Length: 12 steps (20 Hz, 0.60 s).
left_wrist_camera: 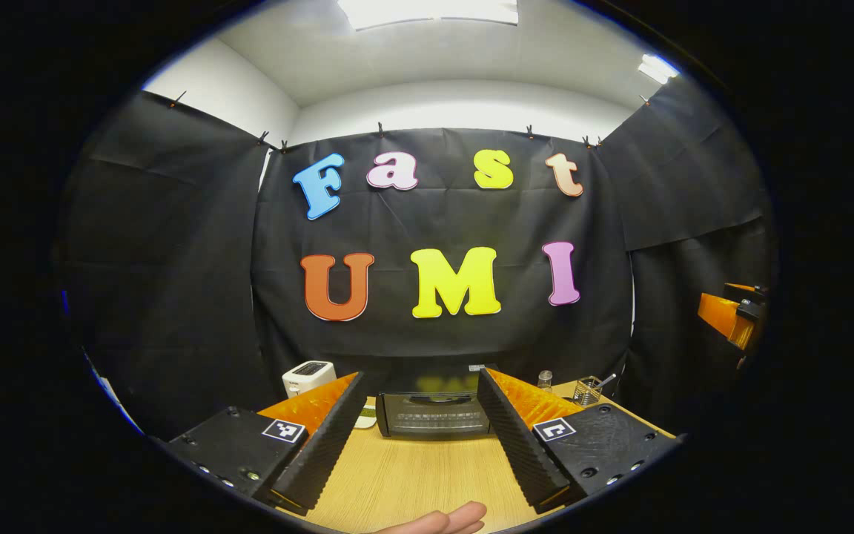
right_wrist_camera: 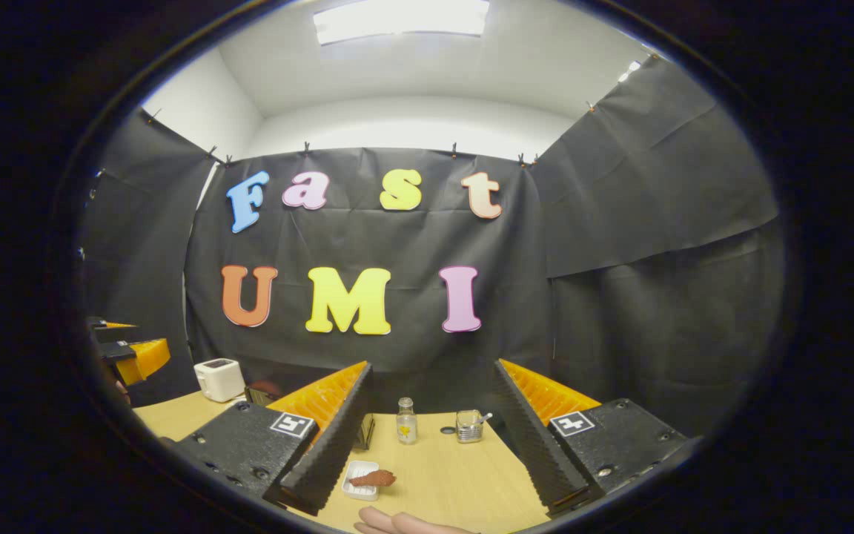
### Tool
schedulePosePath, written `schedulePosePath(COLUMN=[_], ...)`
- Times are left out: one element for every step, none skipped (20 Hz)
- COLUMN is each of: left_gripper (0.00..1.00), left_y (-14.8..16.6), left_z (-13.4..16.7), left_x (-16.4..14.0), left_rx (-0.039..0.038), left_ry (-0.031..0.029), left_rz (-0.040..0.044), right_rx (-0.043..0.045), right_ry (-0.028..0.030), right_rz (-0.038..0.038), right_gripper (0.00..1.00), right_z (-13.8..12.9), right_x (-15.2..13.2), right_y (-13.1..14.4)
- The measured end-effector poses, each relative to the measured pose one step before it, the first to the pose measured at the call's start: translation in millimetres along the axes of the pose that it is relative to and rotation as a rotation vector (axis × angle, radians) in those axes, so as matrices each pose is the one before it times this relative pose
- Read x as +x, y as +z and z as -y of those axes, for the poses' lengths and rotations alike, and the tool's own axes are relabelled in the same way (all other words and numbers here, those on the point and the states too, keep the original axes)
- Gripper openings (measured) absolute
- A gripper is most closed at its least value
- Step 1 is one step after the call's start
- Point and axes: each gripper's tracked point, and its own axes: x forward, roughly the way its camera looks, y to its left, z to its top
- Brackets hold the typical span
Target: Open the electric oven with the left hand, put the food in, and close the electric oven.
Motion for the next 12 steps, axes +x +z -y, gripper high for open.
schedulePosePath(left_gripper=[0.96,0.96,0.96,0.96,0.96,0.96,0.96,0.96,0.95,0.96,0.95,0.95], left_y=[0.66,0.91,0.84,1.03,0.82,0.47,0.62,1.23,-1.21,-4.78,-6.48,-5.61], left_z=[-0.25,-2.01,-0.77,0.34,-0.39,-0.39,-1.14,-0.2,1.62,2.91,2.71,-0.37], left_x=[-0.15,0.2,0.04,-0.4,1.58,2.27,4.06,4.08,6.14,8.6,11.07,12.86], left_rx=[0.00157,0.00048,-0.00068,-0.00196,-0.00298,-0.00697,-0.01311,-0.0189,-0.01631,-0.01165,-0.00775,-0.00548], left_ry=[-0.00033,0.00237,0.00241,0.00003,-0.0025,0.00187,0.00341,0.00372,-0.00531,-0.01463,-0.01151,-0.00652], left_rz=[0.00162,0.00214,0.00081,0.00376,0.00312,0.00544,0.00604,0.00757,0.00108,-0.00785,-0.01271,-0.01031], right_rx=[-0.00076,0.00053,0.0009,0.00165,0.00188,0.00436,0.00508,0.00356,0.0031,0.00175,0.003,0.00345], right_ry=[0.00219,0.00159,0.00167,0.00293,0.00547,0.00407,0.00513,0.00456,0.00276,0.00363,0.00502,0.00549], right_rz=[-0.00076,0.00152,0.00172,0.0005,-0.0001,0.00047,0.00102,0.0012,0.00128,-0.00193,-0.00395,-0.00266], right_gripper=[1.0,0.96,0.96,0.96,0.96,0.96,0.96,0.96,0.96,0.96,0.96,0.96], right_z=[-0.5,-0.11,-0.69,-0.63,-0.86,-0.58,-1.13,0.15,-0.03,0.24,-0.22,-0.29], right_x=[-1.27,0.56,-0.05,0.02,-0.05,0.17,0.79,1.87,2.65,1.87,2.88,2.29], right_y=[0.16,0.24,1.32,-0.35,-0.14,-0.83,0.45,-0.96,-0.83,-3.06,-2.68,-2.58])
